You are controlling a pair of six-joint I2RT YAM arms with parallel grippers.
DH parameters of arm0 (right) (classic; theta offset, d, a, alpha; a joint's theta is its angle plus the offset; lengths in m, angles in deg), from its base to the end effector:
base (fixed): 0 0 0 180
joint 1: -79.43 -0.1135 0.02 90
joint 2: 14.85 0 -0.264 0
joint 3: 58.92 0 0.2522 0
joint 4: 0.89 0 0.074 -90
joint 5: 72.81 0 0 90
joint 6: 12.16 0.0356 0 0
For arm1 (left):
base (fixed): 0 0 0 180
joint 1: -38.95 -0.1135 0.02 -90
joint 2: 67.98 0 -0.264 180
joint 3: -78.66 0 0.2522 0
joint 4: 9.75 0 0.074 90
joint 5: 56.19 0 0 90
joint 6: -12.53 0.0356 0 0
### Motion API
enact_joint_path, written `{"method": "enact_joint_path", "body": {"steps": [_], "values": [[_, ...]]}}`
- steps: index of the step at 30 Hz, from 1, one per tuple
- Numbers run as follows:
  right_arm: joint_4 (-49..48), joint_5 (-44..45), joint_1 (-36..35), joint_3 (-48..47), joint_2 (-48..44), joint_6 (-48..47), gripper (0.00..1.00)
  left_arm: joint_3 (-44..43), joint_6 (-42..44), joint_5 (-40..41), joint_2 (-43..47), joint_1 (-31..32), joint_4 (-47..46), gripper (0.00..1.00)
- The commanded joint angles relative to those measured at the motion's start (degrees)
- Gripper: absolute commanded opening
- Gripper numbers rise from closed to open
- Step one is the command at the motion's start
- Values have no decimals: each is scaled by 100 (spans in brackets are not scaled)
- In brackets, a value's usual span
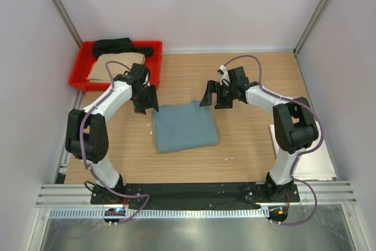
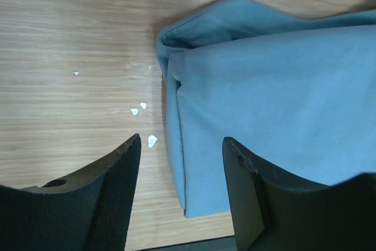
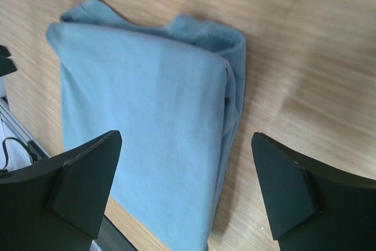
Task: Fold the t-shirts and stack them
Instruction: Fold the tshirt
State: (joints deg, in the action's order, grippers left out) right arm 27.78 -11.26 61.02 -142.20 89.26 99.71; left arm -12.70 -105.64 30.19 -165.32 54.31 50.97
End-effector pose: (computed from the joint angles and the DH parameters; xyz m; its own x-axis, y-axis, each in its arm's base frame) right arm 0.3632 0.1388 0.1998 -0.8823 0.0515 -0.4678 -0.2614 0.7730 0.5781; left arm 0.3349 -0.0943 0.2485 -0.9169 -0.2367 -0.3213 -0.1638 0.9574 -0.2379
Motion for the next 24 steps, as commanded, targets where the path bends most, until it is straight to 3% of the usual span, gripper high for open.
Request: {"method": "enact_joint_path", "body": {"steps": [1, 12, 15, 16, 24], "values": [[-612, -74, 40, 123, 29, -15, 100, 272, 197, -386, -197, 11, -713, 59], [-569, 261, -83, -563, 663, -42, 99, -27, -23, 98, -848, 11, -803, 47], [-744, 322, -136, -554, 698, 168, 75, -97, -5, 142, -927, 11, -767, 44], [-762, 253, -145, -572, 776, 256, 59, -115, -14, 133, -953, 11, -759, 43], [-727, 339, -268, -739, 1032, 380, 47, -281, -58, 142, -1278, 11, -750, 36]]}}
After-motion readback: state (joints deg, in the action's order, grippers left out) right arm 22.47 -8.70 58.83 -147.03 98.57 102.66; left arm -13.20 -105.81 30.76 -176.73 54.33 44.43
